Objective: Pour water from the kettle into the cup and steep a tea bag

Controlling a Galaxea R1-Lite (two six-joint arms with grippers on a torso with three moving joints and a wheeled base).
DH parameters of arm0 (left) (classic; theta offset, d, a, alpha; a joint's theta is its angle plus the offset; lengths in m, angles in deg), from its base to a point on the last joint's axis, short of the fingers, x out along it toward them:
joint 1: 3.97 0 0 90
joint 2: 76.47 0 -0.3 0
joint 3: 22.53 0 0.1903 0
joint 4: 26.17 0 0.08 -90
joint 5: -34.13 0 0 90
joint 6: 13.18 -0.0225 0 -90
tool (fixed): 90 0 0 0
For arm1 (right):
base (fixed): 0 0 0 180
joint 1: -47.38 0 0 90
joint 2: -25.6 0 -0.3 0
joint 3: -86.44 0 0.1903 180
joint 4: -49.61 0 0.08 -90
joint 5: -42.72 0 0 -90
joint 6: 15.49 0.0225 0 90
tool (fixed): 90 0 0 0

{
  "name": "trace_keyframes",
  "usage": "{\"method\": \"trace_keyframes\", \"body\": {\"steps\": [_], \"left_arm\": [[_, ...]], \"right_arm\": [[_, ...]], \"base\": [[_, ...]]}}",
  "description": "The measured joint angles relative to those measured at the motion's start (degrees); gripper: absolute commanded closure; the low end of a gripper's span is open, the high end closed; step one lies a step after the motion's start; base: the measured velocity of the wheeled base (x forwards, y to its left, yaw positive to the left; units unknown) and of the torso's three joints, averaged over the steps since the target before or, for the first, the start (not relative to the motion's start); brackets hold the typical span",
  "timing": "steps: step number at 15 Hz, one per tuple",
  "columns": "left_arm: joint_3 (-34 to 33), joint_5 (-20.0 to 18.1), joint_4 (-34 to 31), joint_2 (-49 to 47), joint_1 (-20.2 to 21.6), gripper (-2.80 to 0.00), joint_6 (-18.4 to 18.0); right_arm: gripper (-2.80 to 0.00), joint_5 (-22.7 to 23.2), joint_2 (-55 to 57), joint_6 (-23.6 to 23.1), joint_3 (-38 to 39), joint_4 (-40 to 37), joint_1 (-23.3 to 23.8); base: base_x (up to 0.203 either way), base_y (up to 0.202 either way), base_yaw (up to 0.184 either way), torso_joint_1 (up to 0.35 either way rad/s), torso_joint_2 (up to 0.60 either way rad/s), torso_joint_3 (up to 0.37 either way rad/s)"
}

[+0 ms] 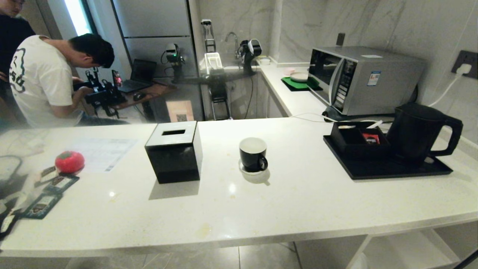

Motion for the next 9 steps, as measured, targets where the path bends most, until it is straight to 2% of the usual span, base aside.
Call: {"method": "trace_keyframes", "body": {"steps": [9], "left_arm": [[0.00,0.00,0.00,0.00,0.00,0.00,-0.02]], "right_arm": [[0.00,-0.27,0.00,0.09,-0.02,-0.01,0.00]], "base": [[0.000,0.000,0.000,0.000,0.00,0.000]]}}
